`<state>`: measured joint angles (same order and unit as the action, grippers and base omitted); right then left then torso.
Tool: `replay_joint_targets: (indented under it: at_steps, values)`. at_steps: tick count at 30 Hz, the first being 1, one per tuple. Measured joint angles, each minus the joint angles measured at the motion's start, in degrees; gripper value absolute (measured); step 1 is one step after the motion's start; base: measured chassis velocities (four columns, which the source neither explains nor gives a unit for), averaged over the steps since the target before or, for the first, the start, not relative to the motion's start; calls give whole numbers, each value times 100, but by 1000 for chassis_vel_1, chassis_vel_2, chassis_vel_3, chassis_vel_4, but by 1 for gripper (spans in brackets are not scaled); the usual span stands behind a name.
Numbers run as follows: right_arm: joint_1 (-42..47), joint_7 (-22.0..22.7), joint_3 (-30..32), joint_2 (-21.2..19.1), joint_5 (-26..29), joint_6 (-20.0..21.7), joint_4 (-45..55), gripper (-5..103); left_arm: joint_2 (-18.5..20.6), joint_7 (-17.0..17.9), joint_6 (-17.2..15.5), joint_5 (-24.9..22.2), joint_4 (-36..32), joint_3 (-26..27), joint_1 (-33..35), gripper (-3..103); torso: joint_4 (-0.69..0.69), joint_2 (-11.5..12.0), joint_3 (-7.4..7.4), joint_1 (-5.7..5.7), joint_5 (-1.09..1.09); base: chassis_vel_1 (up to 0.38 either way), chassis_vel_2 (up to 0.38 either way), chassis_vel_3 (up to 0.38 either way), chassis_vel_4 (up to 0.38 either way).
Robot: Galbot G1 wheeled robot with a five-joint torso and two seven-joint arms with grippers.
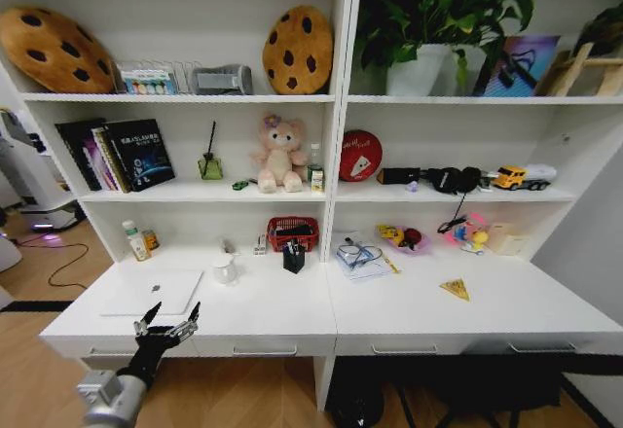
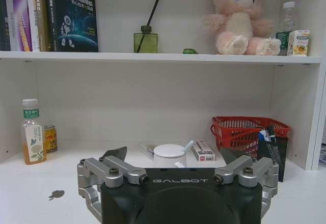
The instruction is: Organize the objects on the table.
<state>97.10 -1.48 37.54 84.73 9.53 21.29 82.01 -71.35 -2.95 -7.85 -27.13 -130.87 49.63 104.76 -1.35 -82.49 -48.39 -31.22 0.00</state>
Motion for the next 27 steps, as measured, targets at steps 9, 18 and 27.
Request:
replay_joint_targets:
  at_steps: [9, 18, 27]
  values:
    - [-205, -40, 56, -64, -4, -35, -120, 24, 0, 0, 0, 0, 0, 0, 1, 100, 1, -1, 0, 1, 0, -5, 9, 5, -7]
    - [-211, -157, 43, -196, 27, -151, -37, 24, 0, 0, 0, 0, 0, 0, 0, 100, 0, 0, 0, -1, 0, -108, 103, 100, -103]
    - [-665, -539, 83, -176, -771, -1468, -585, 24, 0, 0, 0, 0, 0, 0, 0, 100, 0, 0, 0, -1, 0, -35, 48, 41, -44]
